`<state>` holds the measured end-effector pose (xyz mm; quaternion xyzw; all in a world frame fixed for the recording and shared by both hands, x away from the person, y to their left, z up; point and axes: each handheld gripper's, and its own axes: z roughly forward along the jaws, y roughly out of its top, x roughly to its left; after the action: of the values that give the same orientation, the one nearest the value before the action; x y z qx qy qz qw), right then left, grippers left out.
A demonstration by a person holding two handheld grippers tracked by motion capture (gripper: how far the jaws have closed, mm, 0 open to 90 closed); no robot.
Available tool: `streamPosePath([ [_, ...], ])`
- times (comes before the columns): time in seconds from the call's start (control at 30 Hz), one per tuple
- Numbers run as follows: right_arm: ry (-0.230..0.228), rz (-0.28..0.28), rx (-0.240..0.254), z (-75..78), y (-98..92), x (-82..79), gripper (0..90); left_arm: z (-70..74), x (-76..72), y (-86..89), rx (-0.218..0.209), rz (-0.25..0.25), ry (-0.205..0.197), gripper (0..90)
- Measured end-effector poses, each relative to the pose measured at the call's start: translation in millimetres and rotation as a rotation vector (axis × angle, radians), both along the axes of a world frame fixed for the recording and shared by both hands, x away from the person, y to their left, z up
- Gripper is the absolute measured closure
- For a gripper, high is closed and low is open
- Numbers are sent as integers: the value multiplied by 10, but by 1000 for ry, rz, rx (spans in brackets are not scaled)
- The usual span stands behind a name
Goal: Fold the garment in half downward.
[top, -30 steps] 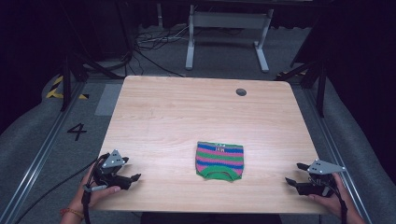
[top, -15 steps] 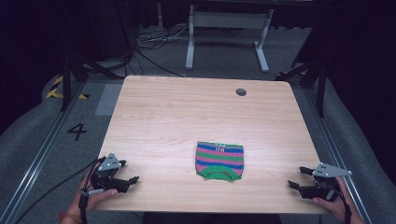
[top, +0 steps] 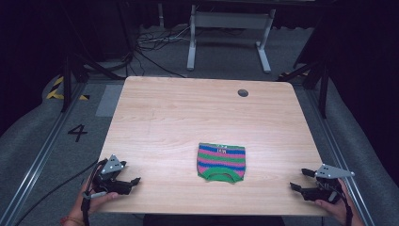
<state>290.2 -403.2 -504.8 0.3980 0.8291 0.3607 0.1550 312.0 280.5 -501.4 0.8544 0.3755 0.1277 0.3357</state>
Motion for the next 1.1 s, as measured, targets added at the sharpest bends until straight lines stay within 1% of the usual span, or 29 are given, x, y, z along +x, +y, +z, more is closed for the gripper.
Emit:
streamPosePath([
  [0.03,-1,-2,-1,-1,-2,3,204,2,-9,-2,6,9,-4,153],
  [0.13,-1,-3,-1,-1,-2,3,203,2,-15,-5,4,14,-2,153],
  [0.23,-1,-13,-2,-1,-3,-4,204,2,-14,-4,4,13,-2,153],
  [1.1,0,-14,0,-1,-3,-4,204,2,-12,-3,5,13,-2,151],
])
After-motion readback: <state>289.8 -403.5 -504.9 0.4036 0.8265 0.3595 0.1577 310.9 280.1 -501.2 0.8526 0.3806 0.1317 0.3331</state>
